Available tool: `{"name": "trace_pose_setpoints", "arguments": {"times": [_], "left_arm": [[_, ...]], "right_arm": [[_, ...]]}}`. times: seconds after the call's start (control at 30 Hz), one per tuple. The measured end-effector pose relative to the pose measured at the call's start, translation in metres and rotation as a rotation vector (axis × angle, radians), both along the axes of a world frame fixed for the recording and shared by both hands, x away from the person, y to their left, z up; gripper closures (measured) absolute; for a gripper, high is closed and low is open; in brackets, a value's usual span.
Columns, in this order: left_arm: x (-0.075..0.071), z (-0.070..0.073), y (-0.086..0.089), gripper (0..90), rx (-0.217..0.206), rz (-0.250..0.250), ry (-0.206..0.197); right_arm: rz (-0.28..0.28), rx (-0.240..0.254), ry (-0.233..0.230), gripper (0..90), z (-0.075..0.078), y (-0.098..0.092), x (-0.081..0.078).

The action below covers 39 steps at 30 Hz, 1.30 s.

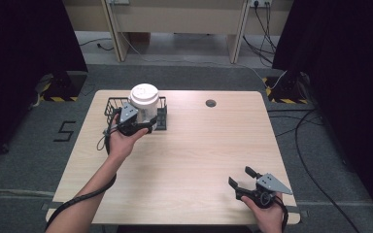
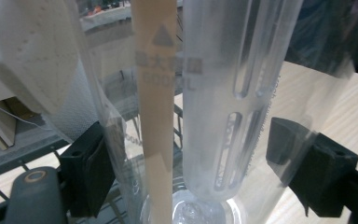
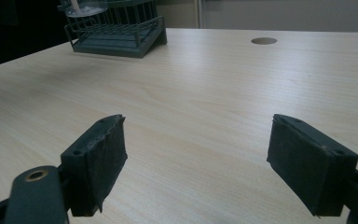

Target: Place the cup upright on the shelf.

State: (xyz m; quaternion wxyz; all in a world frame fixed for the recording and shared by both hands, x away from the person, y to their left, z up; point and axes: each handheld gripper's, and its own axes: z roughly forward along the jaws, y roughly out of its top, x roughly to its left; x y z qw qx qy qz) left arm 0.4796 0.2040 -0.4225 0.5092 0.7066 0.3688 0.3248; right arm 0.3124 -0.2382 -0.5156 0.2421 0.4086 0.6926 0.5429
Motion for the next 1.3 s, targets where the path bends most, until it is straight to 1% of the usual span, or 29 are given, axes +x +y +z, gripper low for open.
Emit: {"name": "trace_pose_setpoints", "arguments": {"times": [0.37, 0.5, 0.67, 0.93, 1.07, 1.3], "left_arm": [[0.010, 0.009, 0.006, 18.1, 0.001, 0.024, -0.006], [0.015, 0.013, 0.008, 18.1, -0.005, 0.035, -0.006], [0.023, 0.018, 0.013, 18.1, -0.009, 0.058, -0.008], [0.034, 0.019, 0.020, 18.1, -0.007, 0.085, 0.000], [0.040, 0.022, 0.023, 18.1, -0.006, 0.091, -0.005], [0.052, 0.028, 0.025, 18.1, -0.025, 0.115, -0.014]], "right_arm": [[0.000, 0.001, 0.004, 19.8, 0.000, 0.000, 0.000], [-0.001, 0.000, 0.003, 19.8, 0.000, 0.000, 0.000], [0.000, -0.003, 0.000, 19.8, 0.000, 0.000, 0.000], [0.002, -0.005, -0.001, 19.7, 0.000, 0.000, 0.000], [0.005, -0.013, -0.006, 19.7, 0.000, 0.000, 0.000], [0.003, -0.013, -0.009, 19.6, 0.000, 0.000, 0.000]]}}
